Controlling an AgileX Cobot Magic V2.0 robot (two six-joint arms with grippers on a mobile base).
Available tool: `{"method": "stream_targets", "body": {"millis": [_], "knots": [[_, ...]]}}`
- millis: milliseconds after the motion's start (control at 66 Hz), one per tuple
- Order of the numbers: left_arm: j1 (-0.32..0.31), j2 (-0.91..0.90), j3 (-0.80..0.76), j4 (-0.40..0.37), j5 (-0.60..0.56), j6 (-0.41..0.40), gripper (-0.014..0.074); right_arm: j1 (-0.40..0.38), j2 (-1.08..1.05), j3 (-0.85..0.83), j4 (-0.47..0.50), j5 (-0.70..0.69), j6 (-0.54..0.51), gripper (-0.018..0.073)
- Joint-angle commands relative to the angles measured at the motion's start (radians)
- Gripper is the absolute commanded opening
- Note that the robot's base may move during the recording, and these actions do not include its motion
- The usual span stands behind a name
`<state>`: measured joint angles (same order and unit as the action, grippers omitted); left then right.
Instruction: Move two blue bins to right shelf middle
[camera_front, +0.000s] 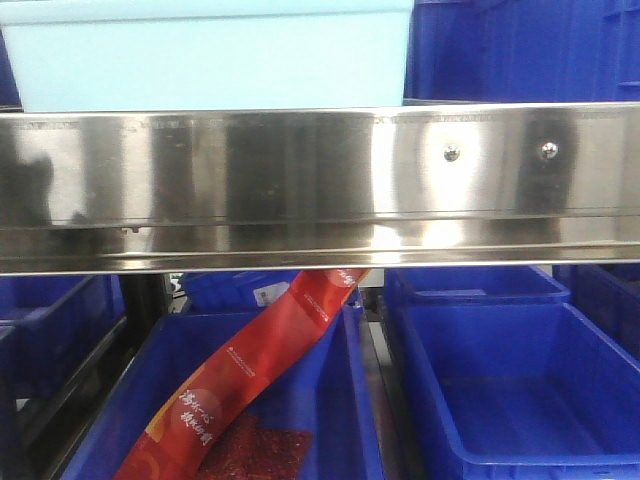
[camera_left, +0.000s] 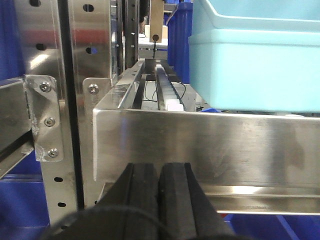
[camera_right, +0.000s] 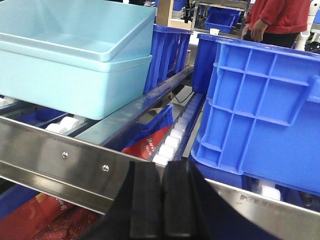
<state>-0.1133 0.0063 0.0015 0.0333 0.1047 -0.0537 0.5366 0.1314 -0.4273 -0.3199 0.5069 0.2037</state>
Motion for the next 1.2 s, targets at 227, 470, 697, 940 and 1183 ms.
{"method": "stream_targets", "body": {"millis": [227, 470, 697, 940, 1183], "knots": [[-0.002, -0.006, -0.001, 0.001, -0.025, 0.005, -0.0111, -0.005, -0.004, 0.001, -0.010, -0.021, -0.002, -0.0162], [-0.002, -0.006, -0.001, 0.001, -0.025, 0.005, -0.0111, -0.005, -0.004, 0.001, -0.010, -0.021, -0.002, -0.0162], [-0.002, -0.006, -0.001, 0.001, -0.025, 0.005, -0.0111, -0.005, -0.004, 0.001, -0.010, -0.021, -0.002, -0.0162], [-0.002, -0.006, -0.001, 0.001, -0.025, 0.005, -0.0111, -0.173, -0.003, 0.038, 0.179, -0.083, -0.173, -0.0162], [-0.002, -0.006, -0.001, 0.001, -0.025, 0.005, -0.0111, -0.430, -0.055, 0.289, 0.355, -0.373, -0.274, -0.0162]]}}
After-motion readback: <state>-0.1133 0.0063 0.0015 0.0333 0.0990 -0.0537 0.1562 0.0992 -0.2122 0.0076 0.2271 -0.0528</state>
